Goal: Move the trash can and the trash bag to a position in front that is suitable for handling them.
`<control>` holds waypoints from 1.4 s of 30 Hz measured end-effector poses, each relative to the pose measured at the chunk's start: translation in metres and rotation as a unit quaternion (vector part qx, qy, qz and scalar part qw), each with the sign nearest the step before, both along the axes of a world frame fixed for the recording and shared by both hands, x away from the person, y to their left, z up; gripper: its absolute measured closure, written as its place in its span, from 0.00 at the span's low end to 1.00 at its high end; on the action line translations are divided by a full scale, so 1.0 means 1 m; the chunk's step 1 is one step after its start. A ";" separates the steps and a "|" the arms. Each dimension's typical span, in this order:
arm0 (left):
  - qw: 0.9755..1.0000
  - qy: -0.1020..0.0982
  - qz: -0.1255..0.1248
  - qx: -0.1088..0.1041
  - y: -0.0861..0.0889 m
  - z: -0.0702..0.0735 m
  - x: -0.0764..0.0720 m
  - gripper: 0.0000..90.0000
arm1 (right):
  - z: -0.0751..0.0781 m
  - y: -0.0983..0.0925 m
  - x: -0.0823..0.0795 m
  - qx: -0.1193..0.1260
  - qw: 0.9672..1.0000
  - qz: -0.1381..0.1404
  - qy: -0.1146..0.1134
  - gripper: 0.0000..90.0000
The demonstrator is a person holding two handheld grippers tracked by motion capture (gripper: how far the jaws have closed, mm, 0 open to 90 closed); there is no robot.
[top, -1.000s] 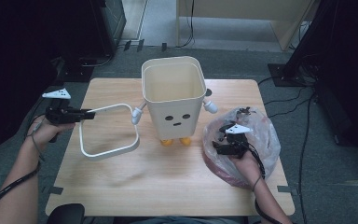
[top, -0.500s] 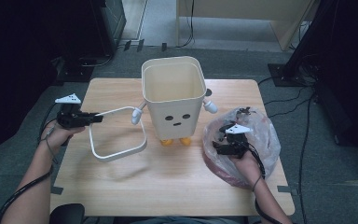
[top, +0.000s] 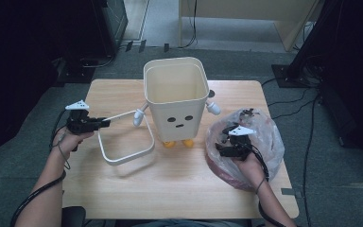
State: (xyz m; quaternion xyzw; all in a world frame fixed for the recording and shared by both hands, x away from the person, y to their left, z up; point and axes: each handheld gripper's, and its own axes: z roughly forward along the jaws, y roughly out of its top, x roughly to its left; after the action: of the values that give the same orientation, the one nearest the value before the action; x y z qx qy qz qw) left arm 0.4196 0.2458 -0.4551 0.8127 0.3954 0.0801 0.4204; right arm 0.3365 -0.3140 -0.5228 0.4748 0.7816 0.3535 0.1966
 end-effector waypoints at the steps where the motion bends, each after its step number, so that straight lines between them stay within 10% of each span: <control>1: 1.000 -0.001 -0.001 -0.001 -0.001 -0.001 0.000 0.83 | 0.000 0.000 0.000 0.000 1.000 0.000 0.000 0.19; 42: 1.000 -0.012 0.018 0.016 -0.026 -0.036 0.003 0.82 | 0.002 0.002 -0.001 -0.011 1.000 0.004 -0.009 0.21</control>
State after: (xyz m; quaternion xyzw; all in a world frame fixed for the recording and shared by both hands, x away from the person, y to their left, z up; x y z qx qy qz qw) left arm 0.4229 0.2202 -0.4908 0.8110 0.4036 0.1042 0.4105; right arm 0.3354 -0.3124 -0.5211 0.4660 0.7856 0.3503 0.2072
